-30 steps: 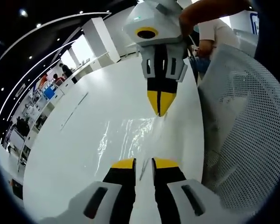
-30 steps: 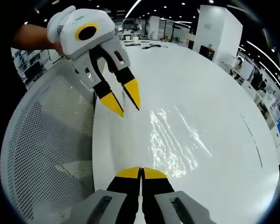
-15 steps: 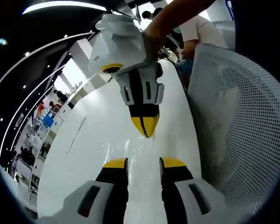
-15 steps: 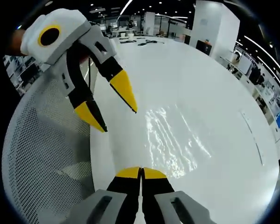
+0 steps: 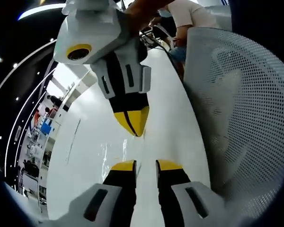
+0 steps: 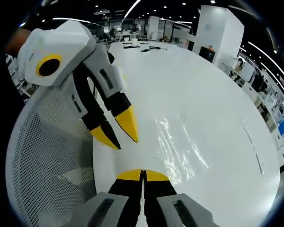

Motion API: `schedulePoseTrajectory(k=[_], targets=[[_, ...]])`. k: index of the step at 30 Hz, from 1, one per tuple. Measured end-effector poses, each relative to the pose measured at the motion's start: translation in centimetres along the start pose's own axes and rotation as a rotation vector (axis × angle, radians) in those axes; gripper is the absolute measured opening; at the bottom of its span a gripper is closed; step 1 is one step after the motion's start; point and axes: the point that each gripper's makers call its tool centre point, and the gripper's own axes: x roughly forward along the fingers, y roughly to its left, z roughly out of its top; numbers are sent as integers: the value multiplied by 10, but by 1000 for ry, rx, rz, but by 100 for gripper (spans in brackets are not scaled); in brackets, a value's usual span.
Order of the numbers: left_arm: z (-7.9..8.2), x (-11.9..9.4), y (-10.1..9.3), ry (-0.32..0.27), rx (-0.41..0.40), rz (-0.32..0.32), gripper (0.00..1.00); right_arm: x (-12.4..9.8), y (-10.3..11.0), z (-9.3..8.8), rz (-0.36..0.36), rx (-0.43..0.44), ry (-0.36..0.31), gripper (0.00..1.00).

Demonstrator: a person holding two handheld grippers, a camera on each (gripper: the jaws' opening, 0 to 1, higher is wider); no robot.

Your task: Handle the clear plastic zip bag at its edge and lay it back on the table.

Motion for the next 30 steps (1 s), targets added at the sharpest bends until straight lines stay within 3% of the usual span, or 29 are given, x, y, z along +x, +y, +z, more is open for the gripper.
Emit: schedulePoseTrajectory(k=[8,17,30], targets=[[1,1,3,9,27,11,0,-4,-4,4,-18,-19,-8,0],[4,2,6,9,-17,8,0,-15,-18,14,-75,-29,-49,0],[4,0,5,15,-18,-6,0,-20,-29,22,-124,-52,-88,0]])
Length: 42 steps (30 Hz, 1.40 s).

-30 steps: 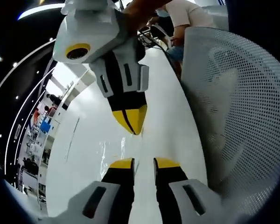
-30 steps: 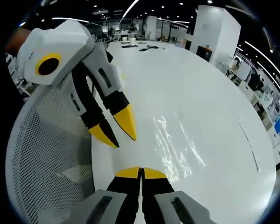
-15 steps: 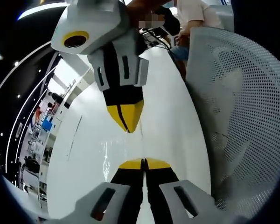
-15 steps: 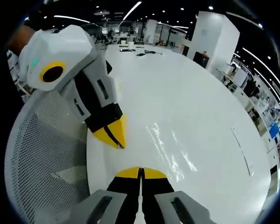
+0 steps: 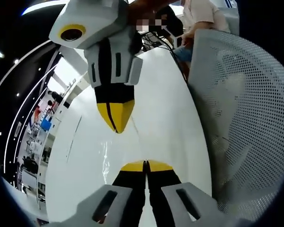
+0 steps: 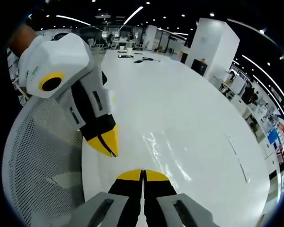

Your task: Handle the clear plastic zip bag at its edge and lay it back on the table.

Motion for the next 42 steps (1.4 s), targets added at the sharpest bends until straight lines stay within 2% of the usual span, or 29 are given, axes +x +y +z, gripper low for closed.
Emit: schedulePoseTrajectory(k=[14,19,28,31,42], targets=[[2,-1,2,7,0,-6,0,-11,-15,14,-77,-3,-57,0],[3,-1,4,9,-1,-2,0,-16,-25,22,-118,50,-104,0],[10,-5,13,-6,-10,24,0,-26,-38,39,-200,29,-174,0],[10,-7,18,-10,-21,35,0,-32,-43,48,-214,76,-213,0],[9,-9,20,-3,-17,45,0,-32,-44,48,-222,71,-208,0]])
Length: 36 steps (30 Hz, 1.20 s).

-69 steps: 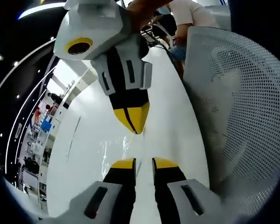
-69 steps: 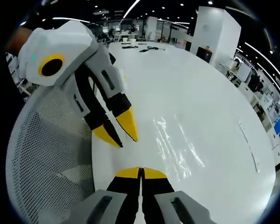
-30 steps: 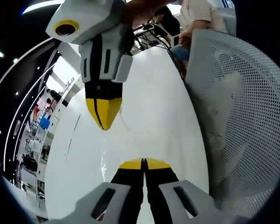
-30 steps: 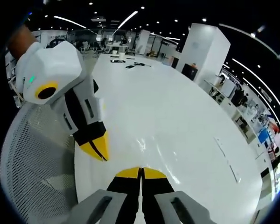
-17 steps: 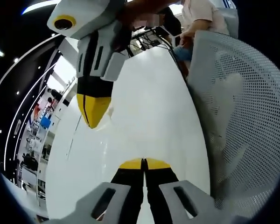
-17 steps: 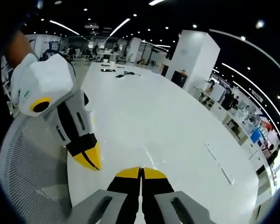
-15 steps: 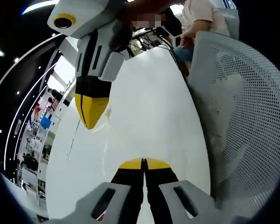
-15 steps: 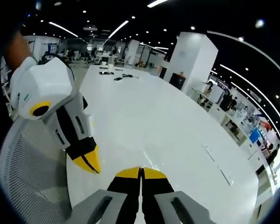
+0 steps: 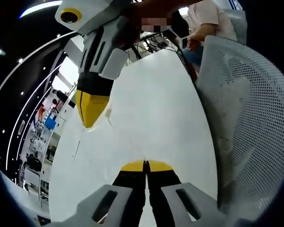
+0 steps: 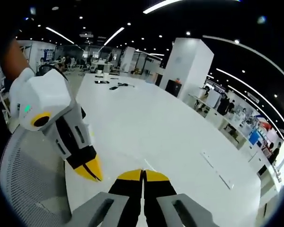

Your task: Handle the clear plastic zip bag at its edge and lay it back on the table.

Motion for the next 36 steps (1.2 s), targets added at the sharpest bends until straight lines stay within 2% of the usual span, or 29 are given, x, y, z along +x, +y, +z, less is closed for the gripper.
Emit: schedulePoseTrajectory(k=[4,13,19,22,24,30,33,36], targets=[[-2,2,-2,8,-9,-3,0,1,3,-6,10,11,17,0],[-8,2,4,22,-2,30,0,3,11,-18,12,-39,44,0],[-17,0,9,18,-114,48,3,8,18,-27,17,-53,67,0],[-19,-2,11,7,-140,56,4,9,21,-34,18,-54,83,0],[-19,-4,12,-12,-198,68,6,10,23,-38,16,-62,100,0],[-26,-9,11,-22,-234,77,8,15,21,-51,5,-77,129,0],[-25,-13,10,-37,-260,86,8,15,19,-52,-1,-82,130,0],[-26,-16,8,-44,-271,97,11,19,14,-57,-24,-140,141,0]])
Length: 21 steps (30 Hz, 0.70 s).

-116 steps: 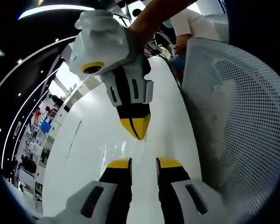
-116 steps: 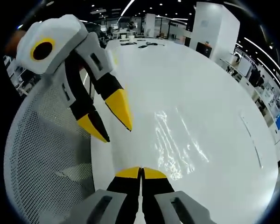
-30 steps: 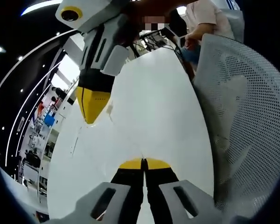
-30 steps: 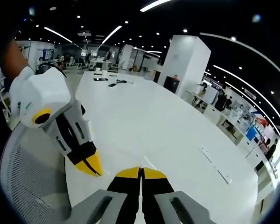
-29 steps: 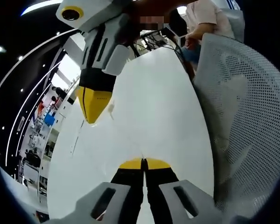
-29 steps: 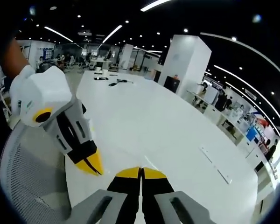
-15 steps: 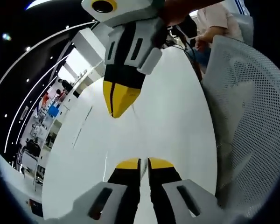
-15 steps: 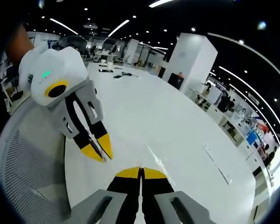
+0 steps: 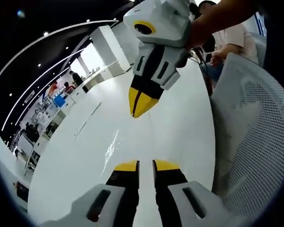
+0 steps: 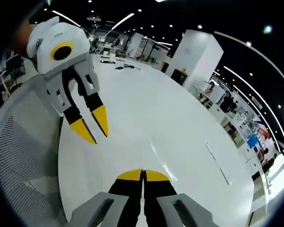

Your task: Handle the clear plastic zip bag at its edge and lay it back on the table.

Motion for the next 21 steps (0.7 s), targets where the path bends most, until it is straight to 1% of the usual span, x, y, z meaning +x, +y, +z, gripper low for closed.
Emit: schedulePoseTrajectory(k=[2,4,6,8,9,12,14,16,21], targets=[[-4,-1,-2,6,-15,5,15,2,1,-3,1,-7,17,0],[-7,-2,-4,9,-48,14,19,6,3,-7,1,-22,31,0],[-10,-4,-5,2,-69,17,20,10,3,-12,-1,-30,36,0],[-14,-6,-8,3,-78,20,20,8,3,-11,0,-22,39,0],[-17,-8,-8,8,-85,24,21,9,3,-14,-2,-20,41,0],[-20,-13,-6,5,-120,43,24,12,1,-20,-7,-23,48,0],[-22,-16,-2,-2,-144,61,26,10,1,-21,-11,-12,52,0],[-24,-19,1,-5,-171,74,28,12,-5,-26,-18,-8,59,0],[-26,-24,6,-8,-223,103,39,11,-10,-27,-35,-16,63,0]])
